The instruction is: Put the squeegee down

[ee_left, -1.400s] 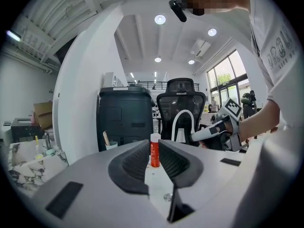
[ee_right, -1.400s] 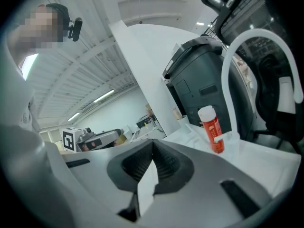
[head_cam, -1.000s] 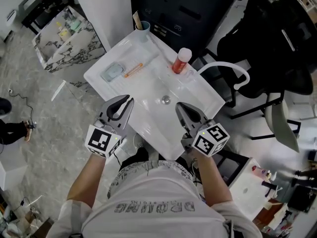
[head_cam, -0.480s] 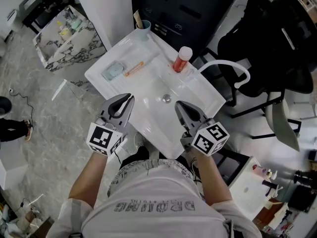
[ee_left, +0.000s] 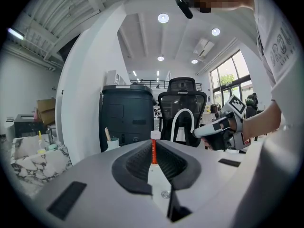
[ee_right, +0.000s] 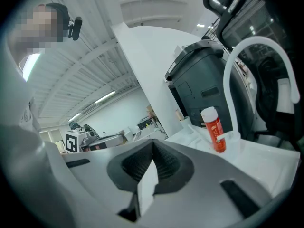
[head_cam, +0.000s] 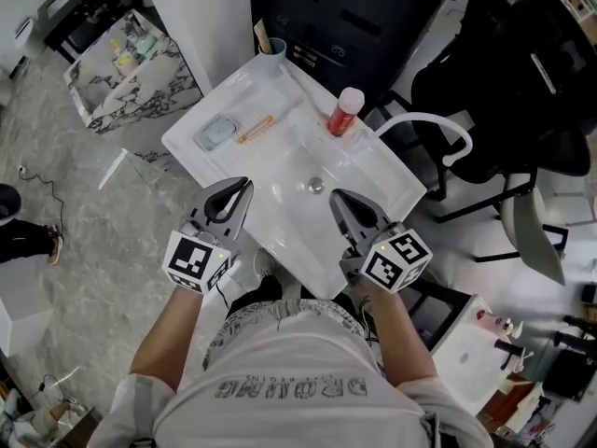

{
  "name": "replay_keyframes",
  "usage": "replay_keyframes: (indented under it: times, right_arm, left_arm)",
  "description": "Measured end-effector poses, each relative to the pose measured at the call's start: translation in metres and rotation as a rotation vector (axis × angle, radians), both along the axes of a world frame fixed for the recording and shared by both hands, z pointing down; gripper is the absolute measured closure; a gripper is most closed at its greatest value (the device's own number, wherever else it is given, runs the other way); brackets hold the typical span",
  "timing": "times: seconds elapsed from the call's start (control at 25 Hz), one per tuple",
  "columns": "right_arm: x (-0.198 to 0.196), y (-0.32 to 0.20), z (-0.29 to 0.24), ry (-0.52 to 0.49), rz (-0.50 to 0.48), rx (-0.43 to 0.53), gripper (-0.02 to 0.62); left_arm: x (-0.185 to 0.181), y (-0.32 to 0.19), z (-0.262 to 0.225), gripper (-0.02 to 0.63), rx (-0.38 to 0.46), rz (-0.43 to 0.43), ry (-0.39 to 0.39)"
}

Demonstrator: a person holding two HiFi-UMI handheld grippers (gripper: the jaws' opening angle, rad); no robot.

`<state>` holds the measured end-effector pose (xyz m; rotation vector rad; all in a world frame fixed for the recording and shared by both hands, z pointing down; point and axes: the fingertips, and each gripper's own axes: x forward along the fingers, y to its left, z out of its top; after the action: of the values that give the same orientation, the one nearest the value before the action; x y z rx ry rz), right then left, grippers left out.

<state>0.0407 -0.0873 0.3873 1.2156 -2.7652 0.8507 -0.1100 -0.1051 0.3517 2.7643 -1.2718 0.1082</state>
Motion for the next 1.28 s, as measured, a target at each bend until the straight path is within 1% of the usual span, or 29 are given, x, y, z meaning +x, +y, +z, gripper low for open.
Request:
replay_keyframes:
  times: [0.56, 1.28]
  right_arm:
    - [-0.0052, -0.0011, 0.0025, 0.027, -0.022, 0.003, 0.589]
    - [-0.0021, -0.0033, 0.0049, 0.049, -0.015, -0.004, 0.589]
  left_arm:
    - [0.0016, -0.0017, 0.0021, 0.574, -0.005, 0.008, 0.0]
    - [0.0018, -0.004, 0.0063, 0.575, -0.016, 0.009, 0.006]
